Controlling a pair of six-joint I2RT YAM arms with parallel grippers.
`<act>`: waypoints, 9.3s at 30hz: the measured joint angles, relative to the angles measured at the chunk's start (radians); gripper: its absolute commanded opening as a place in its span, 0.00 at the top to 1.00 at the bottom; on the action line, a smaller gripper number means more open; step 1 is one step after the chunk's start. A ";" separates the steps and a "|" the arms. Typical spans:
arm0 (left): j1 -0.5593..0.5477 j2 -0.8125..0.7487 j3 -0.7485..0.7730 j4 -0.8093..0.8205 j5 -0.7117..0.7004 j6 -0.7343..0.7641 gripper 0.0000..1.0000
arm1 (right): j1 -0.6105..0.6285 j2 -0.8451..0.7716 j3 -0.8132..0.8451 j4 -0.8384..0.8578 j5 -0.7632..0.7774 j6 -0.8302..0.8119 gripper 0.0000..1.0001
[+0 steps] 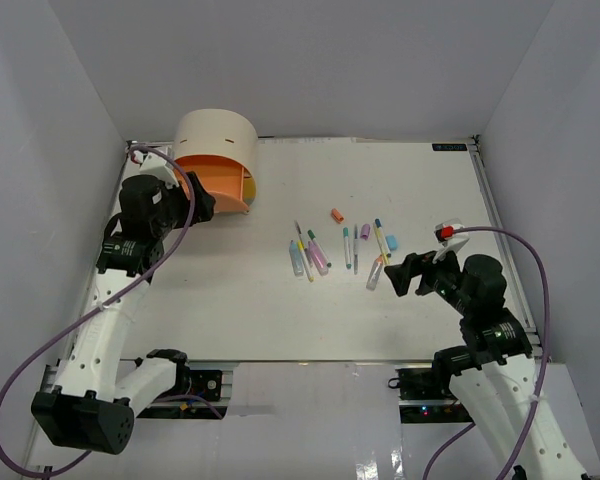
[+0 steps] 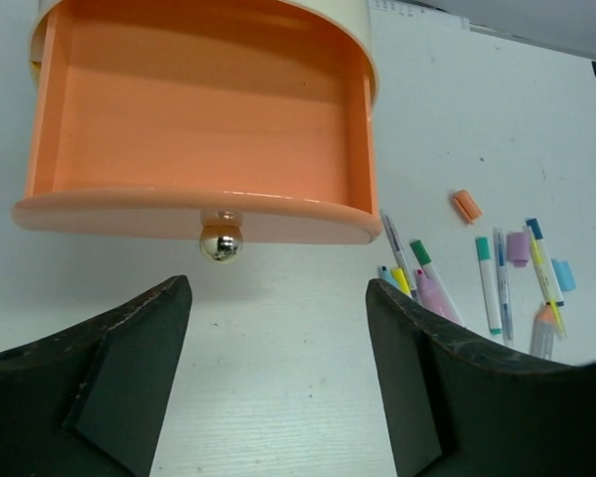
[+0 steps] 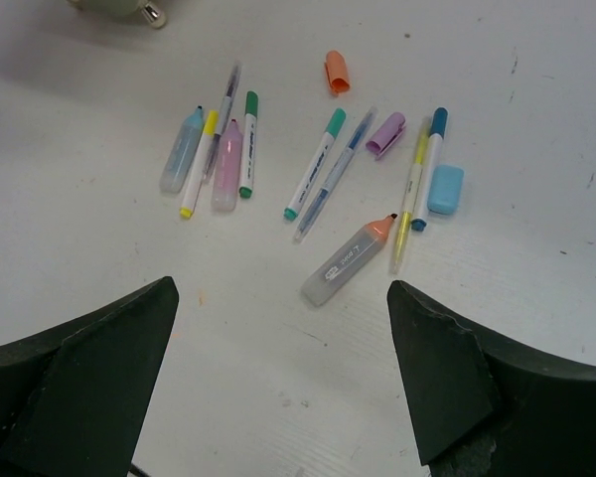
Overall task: Sort the stationery into containers
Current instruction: Open the drawer in the storage box, then pick up the pen from the center of the board, then place the pen in the drawer, then pick up the pen from the center of the board, then place the pen in the drawer.
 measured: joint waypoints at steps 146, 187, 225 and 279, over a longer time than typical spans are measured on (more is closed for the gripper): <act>-0.491 0.372 0.214 0.300 -0.013 -0.429 0.97 | 0.406 0.750 0.377 0.467 0.005 0.177 0.15; 0.086 0.332 0.148 0.275 -0.113 -0.492 0.25 | 0.406 0.728 0.207 0.241 0.375 0.057 0.00; 0.092 0.090 0.235 -0.164 0.049 -0.082 0.02 | 0.404 1.356 0.452 0.196 0.517 0.237 0.85; -0.350 0.411 0.321 0.123 0.132 -0.452 0.92 | 0.425 0.716 0.300 0.449 0.069 0.021 0.02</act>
